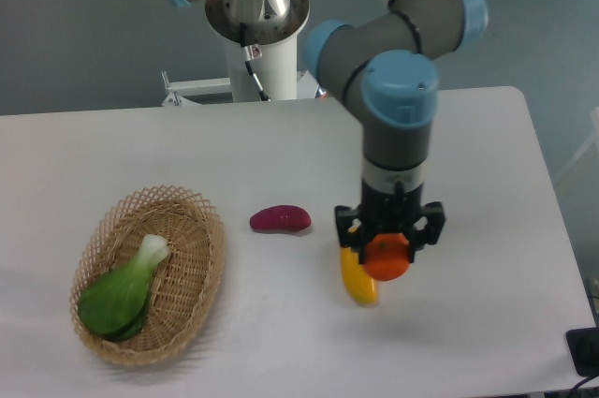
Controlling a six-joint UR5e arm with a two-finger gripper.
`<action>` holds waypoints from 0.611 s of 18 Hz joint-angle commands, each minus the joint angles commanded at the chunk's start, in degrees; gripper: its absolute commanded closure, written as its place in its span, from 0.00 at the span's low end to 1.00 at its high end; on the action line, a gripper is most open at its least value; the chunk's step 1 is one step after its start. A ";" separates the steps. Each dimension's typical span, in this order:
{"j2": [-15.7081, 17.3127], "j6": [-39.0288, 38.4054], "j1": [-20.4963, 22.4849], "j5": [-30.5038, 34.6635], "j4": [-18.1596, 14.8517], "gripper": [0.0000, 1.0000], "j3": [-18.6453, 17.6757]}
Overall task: Pick up the orange from the basket
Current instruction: 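Lift the orange out of the basket and carry it beside the yellow fruit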
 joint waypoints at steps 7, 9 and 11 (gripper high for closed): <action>-1.49 13.37 2.55 1.23 0.53 0.48 0.35; -2.11 16.01 2.73 1.93 0.61 0.48 0.70; -2.55 18.56 3.17 3.16 0.53 0.49 1.14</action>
